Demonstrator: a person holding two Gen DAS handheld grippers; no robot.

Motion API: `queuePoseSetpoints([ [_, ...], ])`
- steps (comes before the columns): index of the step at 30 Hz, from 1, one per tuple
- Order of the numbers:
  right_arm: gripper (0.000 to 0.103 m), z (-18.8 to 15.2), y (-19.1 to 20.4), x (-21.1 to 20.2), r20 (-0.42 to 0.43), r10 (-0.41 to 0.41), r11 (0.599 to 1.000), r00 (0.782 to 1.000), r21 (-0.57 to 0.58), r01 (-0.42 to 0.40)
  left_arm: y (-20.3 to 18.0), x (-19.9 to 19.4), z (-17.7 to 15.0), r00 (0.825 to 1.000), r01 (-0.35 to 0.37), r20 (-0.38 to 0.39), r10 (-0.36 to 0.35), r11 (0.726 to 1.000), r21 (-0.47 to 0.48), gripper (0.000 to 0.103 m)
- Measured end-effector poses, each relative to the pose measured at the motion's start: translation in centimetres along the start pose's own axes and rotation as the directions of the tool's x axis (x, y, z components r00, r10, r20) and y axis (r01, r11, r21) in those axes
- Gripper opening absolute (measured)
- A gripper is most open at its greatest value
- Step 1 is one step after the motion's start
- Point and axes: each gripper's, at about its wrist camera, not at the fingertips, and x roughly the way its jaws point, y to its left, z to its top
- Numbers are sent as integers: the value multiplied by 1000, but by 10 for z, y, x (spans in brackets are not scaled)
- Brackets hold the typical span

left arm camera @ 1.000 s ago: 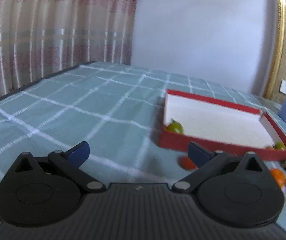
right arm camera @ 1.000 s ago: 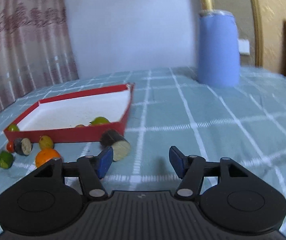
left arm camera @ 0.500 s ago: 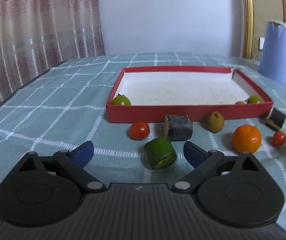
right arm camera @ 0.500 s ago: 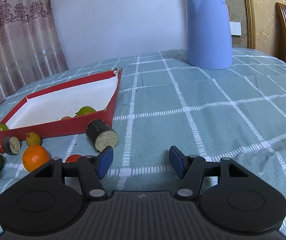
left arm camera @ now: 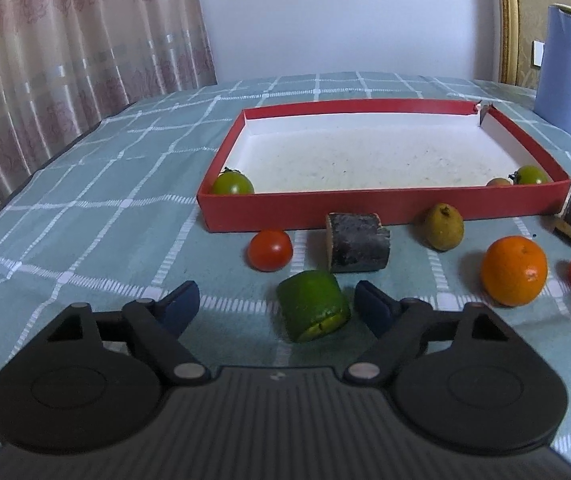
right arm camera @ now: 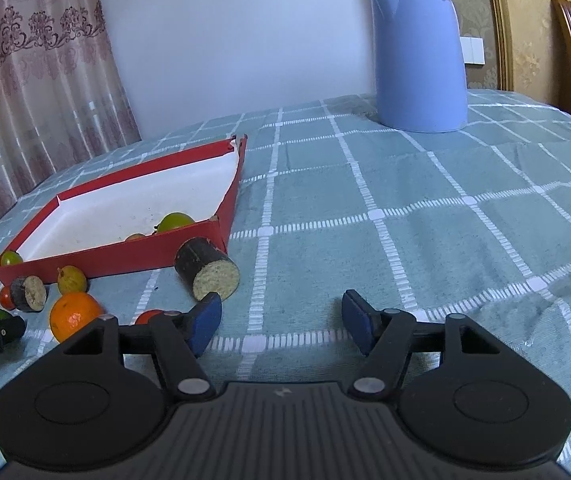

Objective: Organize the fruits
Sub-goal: 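Lower the left gripper onto the green lime piece and close, then carry the lime piece into the tray and open the left gripper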

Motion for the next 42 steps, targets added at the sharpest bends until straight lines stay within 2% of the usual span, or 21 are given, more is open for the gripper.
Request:
queuePoseSetpoints([
  [3, 67, 0, 1, 1, -3, -5, 1000, 1000, -8, 5, -1, 0, 0, 1000, 14, 2, -14, 1000, 0, 75],
  [15, 70, 0, 10, 3, -19, -33, 998, 999, -61, 32, -7, -3, -1, 997, 74, 24, -75, 997, 19, 37],
  [28, 73, 0, 14, 4, -27, -47, 995, 999, -88, 44, -11, -8, 0, 999, 41, 27, -42, 999, 30, 34],
  [42, 74, 0, 14, 4, -27, -46, 995, 999, -87, 43, -5, -22, 25, 995, 9, 101, -12, 1000, 30, 34],
])
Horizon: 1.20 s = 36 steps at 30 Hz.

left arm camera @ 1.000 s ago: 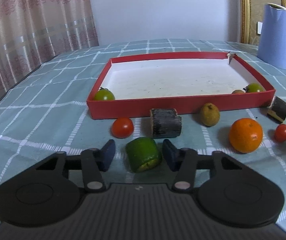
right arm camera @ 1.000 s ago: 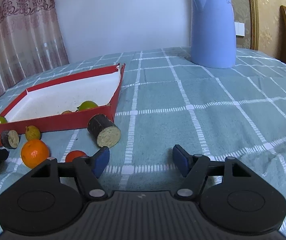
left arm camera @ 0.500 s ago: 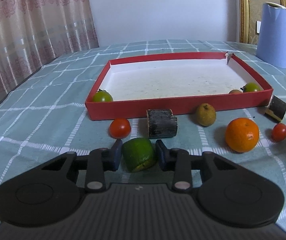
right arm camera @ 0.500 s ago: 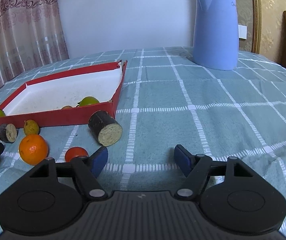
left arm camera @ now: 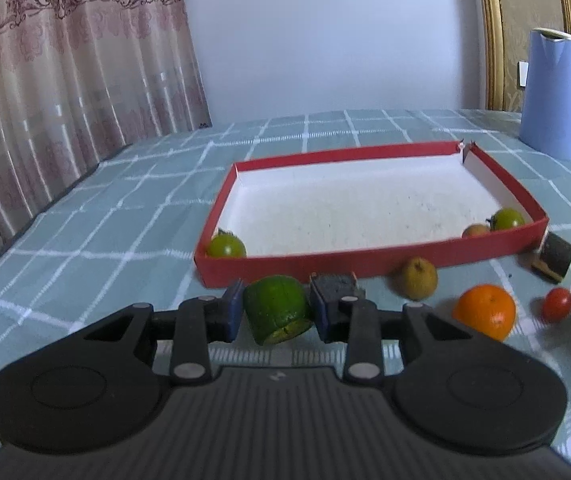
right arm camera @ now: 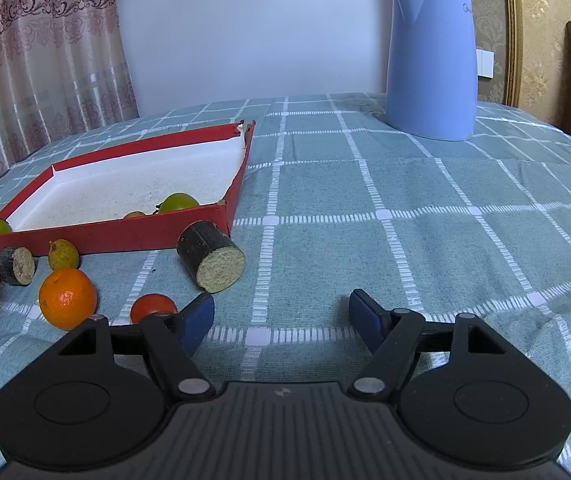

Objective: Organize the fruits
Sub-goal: 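Carry the lime piece into the tray and open the left gripper, then move the right gripper to the red cherry tomato and grasp it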

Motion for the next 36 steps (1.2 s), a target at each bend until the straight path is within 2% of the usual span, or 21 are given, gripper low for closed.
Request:
queuePoseSetpoints([
  [7, 75, 0, 0, 0, 1, 5, 1000, 1000, 4, -5, -1, 11, 20, 999, -26, 31, 26, 1000, 6, 34],
  [12, 75, 0, -1, 1, 2, 13, 1000, 1000, 11, -14, 1, 37, 41, 997, -65, 39, 65, 998, 5, 34],
  [16, 76, 0, -2, 1, 2, 16, 1000, 1000, 14, -16, 4, 65, 51, 997, -78, 8, 78, 997, -10, 34],
  [21, 77, 0, -2, 1, 2, 22, 1000, 1000, 17, -22, 7, 89, 48, 996, -76, -51, 74, 997, -32, 35],
  [24, 77, 0, -2, 2, 2, 24, 1000, 1000, 18, -24, 7, 90, 46, 996, -84, -38, 83, 996, -26, 50],
  [26, 77, 0, -2, 2, 2, 25, 1000, 1000, 18, -25, 7, 87, 45, 997, -79, -21, 79, 996, -31, 64],
  [29, 77, 0, -2, 2, 2, 25, 1000, 1000, 18, -25, 7, 79, 45, 996, -91, 9, 91, 995, -33, 75],
  [31, 77, 0, -2, 2, 3, 26, 999, 1000, 20, -26, 11, 72, 44, 996, -85, 20, 86, 995, -44, 79],
  [35, 77, 0, -2, 2, 2, 26, 999, 1000, 19, -26, 30, 47, 39, 995, -74, 58, 79, 993, -88, 96],
  [36, 77, 0, -2, 2, 3, 26, 999, 1000, 20, -26, 35, 40, 36, 993, -82, 73, 89, 992, -94, 98],
])
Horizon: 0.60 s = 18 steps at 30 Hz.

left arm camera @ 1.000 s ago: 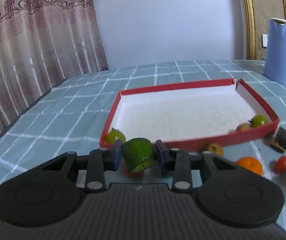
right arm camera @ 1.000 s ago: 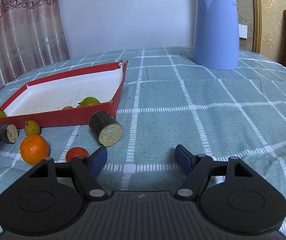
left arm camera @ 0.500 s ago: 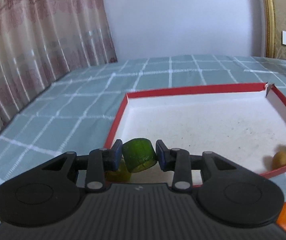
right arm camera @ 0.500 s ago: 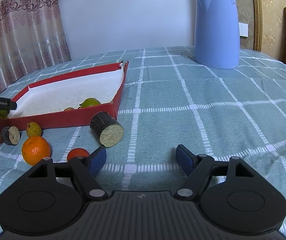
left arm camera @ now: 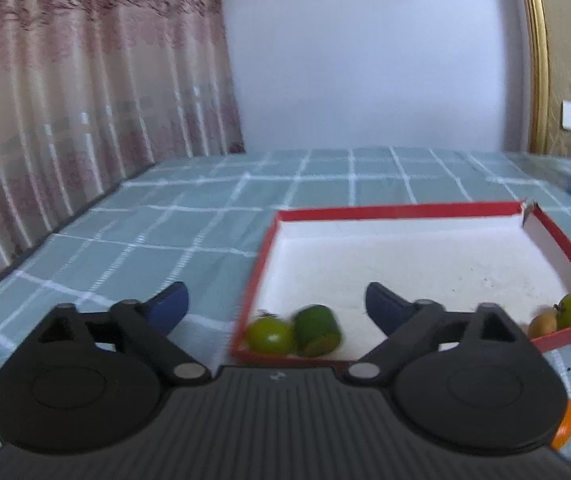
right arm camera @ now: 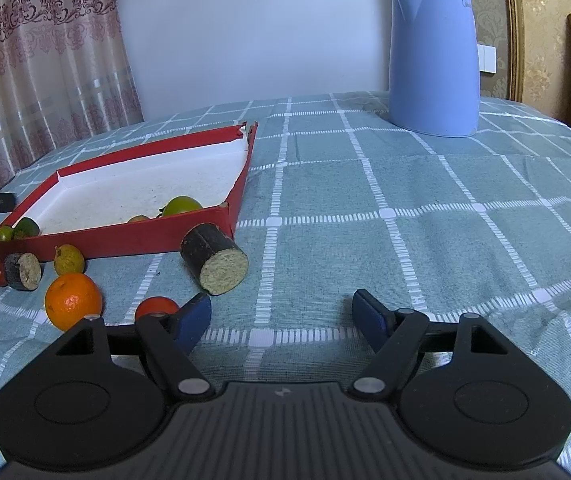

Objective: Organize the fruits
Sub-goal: 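Move the right gripper to the red cherry tomato and grasp it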

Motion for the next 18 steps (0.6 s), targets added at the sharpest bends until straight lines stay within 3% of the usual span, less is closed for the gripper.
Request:
queuePoseSetpoints([
  [5, 78, 0, -3, -2, 9, 16, 1000, 1000, 21, -16, 32, -21, -16, 997, -49, 64, 51, 998, -32, 103],
  [9, 78, -2, -6, -11, 53, 66, 997, 996, 23, -67, 60, -13, -33, 995, -102, 7, 103, 991, -81, 103],
  [11, 78, -4, 0, -19, 82, 100, 995, 992, -15, -100, 72, -10, -40, 991, -133, -15, 132, 984, -115, 103],
  [14, 78, -8, 16, -28, 112, 139, 986, 984, -103, -128, 89, -4, -43, 993, -119, -51, 111, 973, -199, 103],
  [18, 78, -13, 43, -35, 129, 158, 962, 979, -244, -123, 88, -5, -45, 991, -134, -56, 125, 970, -203, 103],
])
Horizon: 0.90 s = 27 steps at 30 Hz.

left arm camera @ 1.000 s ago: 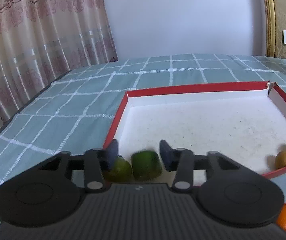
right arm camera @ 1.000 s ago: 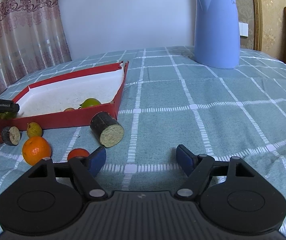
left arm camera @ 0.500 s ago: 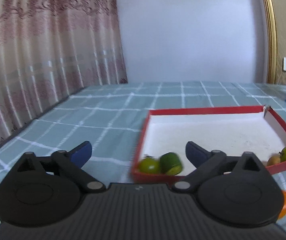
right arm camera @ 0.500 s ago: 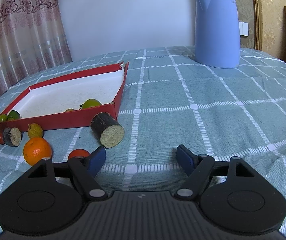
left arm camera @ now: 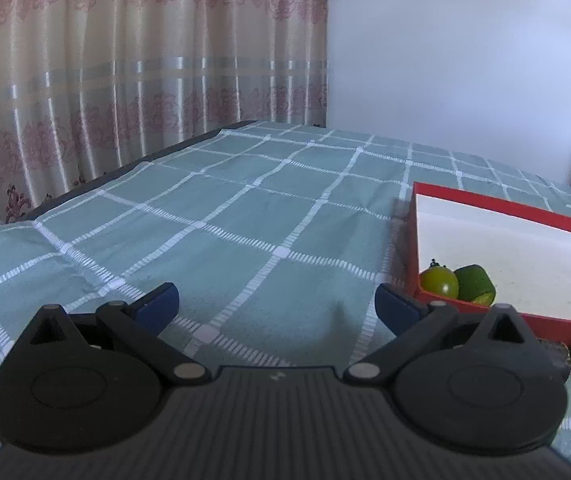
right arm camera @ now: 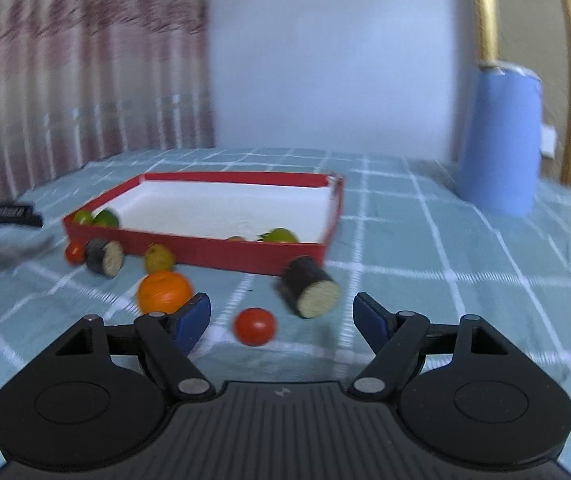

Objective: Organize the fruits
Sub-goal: 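Move the right gripper to the red cherry tomato and grasp it, then carry the cherry tomato into the tray and open the right gripper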

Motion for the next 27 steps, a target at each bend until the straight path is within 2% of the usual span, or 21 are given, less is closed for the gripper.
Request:
queuePoseSetpoints([
  [5, 77, 3, 8, 12, -54, 22, 1000, 998, -16, -22, 1, -3, -2, 1000, 8, 19, -8, 1000, 6, 103],
  [7, 73, 3, 7, 16, -70, 29, 1000, 997, -1, -30, 2, -2, -1, 1000, 11, 9, -11, 1000, -7, 103],
  [9, 54, 3, 5, 22, -101, 36, 999, 994, 19, -34, 2, 0, -1, 1000, 13, 5, -13, 1000, -15, 103],
  [10, 51, 3, 3, 25, -117, 43, 999, 992, 29, -40, 2, 0, -1, 1000, 14, 5, -14, 1000, -15, 103],
  [16, 51, 3, 0, 30, -136, 40, 999, 990, 43, -34, 3, 1, 0, 1000, 15, 9, -15, 1000, -14, 103],
  [18, 39, 4, 2, 32, -148, 40, 999, 988, 34, -36, 4, 1, 0, 1000, 15, 8, -15, 1000, -15, 103],
  [20, 33, 4, 3, 34, -160, 38, 999, 986, 29, -34, 4, 2, 1, 1000, 15, 7, -14, 1000, -14, 103],
  [23, 27, 5, 3, 36, -161, 37, 999, 986, 26, -34, 4, 1, 0, 1000, 14, 7, -14, 1000, -15, 103],
  [27, 26, 5, 3, 35, -151, 38, 999, 988, 24, -35, 4, 1, 0, 1000, 15, 7, -14, 1000, -15, 103],
])
